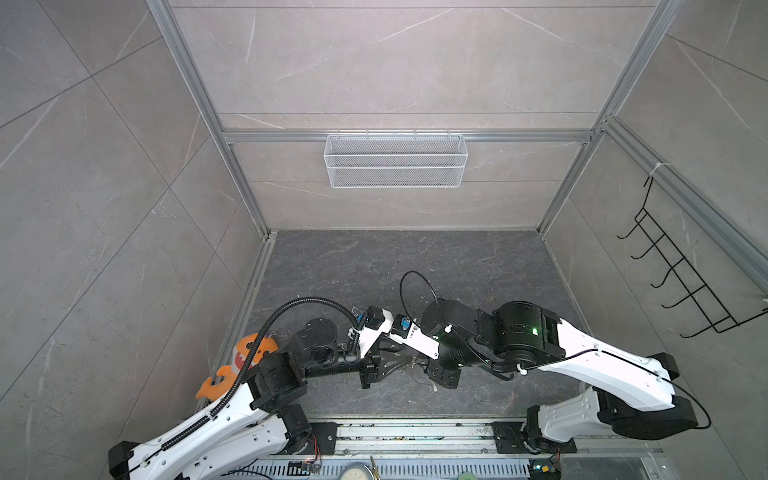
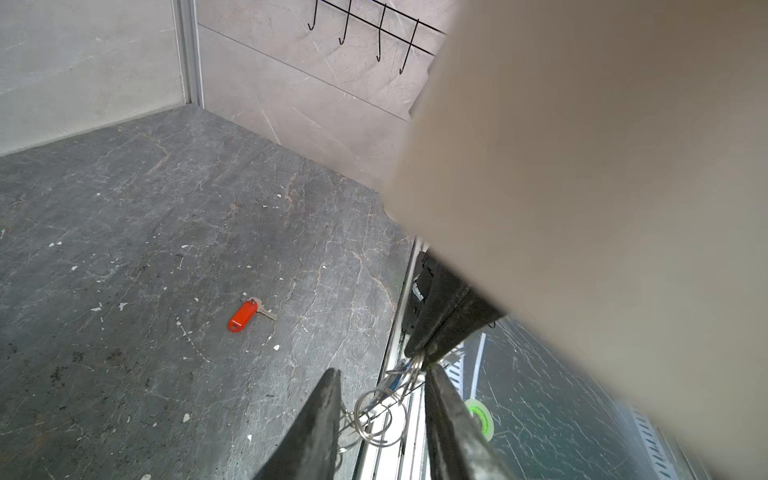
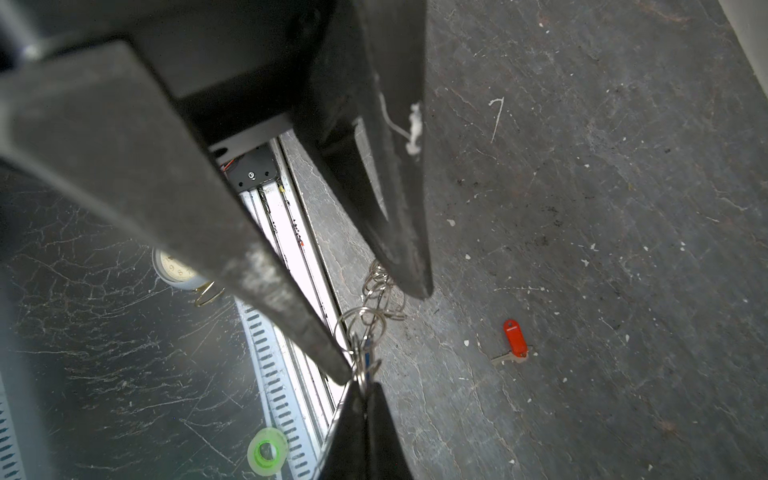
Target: Remove the keys from the keyring
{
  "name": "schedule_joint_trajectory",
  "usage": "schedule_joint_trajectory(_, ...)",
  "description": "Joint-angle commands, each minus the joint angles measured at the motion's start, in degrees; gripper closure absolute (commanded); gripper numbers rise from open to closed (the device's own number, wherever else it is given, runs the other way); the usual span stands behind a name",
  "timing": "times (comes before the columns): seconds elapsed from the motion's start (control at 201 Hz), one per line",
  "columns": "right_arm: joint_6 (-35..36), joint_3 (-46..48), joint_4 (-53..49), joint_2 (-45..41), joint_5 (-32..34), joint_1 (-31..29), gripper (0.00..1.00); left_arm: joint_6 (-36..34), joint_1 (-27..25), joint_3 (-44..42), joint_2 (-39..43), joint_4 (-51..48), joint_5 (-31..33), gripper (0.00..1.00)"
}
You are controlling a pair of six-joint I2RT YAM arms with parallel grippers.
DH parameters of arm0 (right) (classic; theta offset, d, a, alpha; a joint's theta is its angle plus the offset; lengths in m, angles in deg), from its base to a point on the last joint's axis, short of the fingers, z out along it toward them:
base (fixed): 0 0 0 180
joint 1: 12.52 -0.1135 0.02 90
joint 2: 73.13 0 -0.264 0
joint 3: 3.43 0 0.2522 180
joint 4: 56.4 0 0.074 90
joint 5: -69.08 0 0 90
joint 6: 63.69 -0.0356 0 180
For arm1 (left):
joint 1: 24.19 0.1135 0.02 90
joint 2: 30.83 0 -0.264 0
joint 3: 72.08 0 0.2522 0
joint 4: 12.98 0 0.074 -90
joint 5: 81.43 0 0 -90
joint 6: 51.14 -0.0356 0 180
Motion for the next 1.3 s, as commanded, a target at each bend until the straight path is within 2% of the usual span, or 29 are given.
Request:
schedule_joint_trajectory(0.0,0.26,0.67,3.02,-0.89,-1.5,-0.46,1.0,-0.21,-0.23,0.19,0.45,3.22,-2.46,0.7)
schedule_joint_trajectory(0.115,0.29,0.57,3.29,-1.01,-1.24,-0.44,1.0,-0.16,-0.23,0.49,0.26,2.56,-2.99,0.72)
schedule_joint_trajectory(0.279,0.18,0.63,3.94,-1.35,-0.85,-0.49,1.0,-0.02,-0.21,0.56,-0.29,2.21,-4.77,0.69)
schedule_joint_trajectory(0.379,0.1,0.69,4.26,-1.7,-0.32,-0.44,1.0,-0.04,-0.2,0.65,-0.57,1.94,-5.61,0.77)
schedule_joint_trajectory(0.458,-0.1,0.55,4.39,-1.79,-0.17,-0.43,1.0,0.02,-0.21,0.73,-0.84,1.94,-6.13,0.77)
schedule_joint_trajectory(0.633,-0.24,0.42,4.96,-2.3,0.69,-0.45,1.0,0.03,-0.16,0.92,-1.57,1.85,-6.46,0.77)
schedule_joint_trajectory(0.782,-0.28,0.59,5.25,-2.75,1.0,-0.45,1.0,0.01,-0.23,0.94,-0.9,1.55,-5.52,0.66)
schedule_joint_trajectory(0.892,-0.5,1.27,6.0,-3.42,0.98,-0.5,1.0,0.25,-0.18,0.31,0.14,2.05,-4.68,0.75)
schedule_joint_trajectory(1.041,-0.62,1.79,6.93,-3.66,0.43,-0.44,1.0,0.61,-0.23,-0.04,0.19,2.61,-5.24,0.7)
schedule_joint_trajectory(1.226,-0.5,1.6,6.68,-3.04,-0.5,-0.45,1.0,0.34,-0.21,0.45,0.04,2.9,-5.29,0.87)
schedule_joint_trajectory(1.295,-0.51,1.58,6.59,-2.94,-0.3,-0.43,1.0,0.14,-0.18,0.64,0.02,2.66,-4.93,0.9)
